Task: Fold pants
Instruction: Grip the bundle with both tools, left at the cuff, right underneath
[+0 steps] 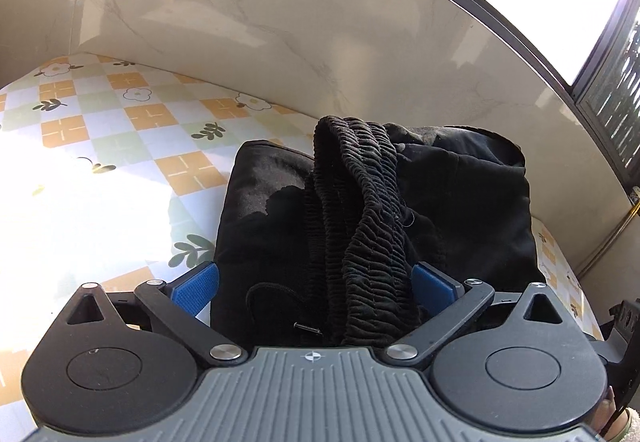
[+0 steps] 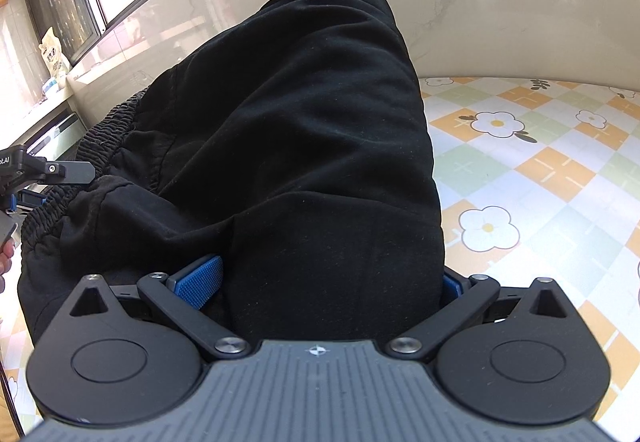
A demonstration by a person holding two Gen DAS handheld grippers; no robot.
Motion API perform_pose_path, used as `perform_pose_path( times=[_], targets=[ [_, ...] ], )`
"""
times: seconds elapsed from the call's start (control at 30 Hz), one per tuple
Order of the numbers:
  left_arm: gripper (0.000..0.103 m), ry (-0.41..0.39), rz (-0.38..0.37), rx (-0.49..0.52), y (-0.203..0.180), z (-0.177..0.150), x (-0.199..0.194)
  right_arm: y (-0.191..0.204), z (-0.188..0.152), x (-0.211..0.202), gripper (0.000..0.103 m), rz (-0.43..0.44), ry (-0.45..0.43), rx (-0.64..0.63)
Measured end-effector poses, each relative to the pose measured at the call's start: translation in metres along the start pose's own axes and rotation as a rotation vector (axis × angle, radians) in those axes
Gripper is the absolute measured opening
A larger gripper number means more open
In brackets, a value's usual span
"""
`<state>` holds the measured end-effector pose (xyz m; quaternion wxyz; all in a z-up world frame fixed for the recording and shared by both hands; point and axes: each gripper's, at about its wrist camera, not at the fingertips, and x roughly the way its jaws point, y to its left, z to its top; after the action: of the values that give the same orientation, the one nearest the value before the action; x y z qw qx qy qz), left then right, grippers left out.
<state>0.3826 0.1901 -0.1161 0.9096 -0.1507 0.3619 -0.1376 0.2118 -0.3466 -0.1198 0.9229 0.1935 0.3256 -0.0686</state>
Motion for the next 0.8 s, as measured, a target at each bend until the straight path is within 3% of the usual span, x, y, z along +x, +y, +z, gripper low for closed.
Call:
perform_pose_path(
  times=[0.47,0.73,0.8],
  targets=[
    [0.103,0.111,-0.09,-0.064,0.034,0.006,0.04,-0.001,0.001,0.001,0.103,0.001,0.002,-0.001],
    [0.103,0.08,-0.105,-0.073,0.034,0.004,0.041,-0.002,0.001,0.0,0.103,0.004,0.001,0.001],
    [0.099,0.067,-0.099,-0.059,0.029,0.0,0.038,-0.002,0.001,0.0,0.103,0.004,0.002,0.0]
  ],
)
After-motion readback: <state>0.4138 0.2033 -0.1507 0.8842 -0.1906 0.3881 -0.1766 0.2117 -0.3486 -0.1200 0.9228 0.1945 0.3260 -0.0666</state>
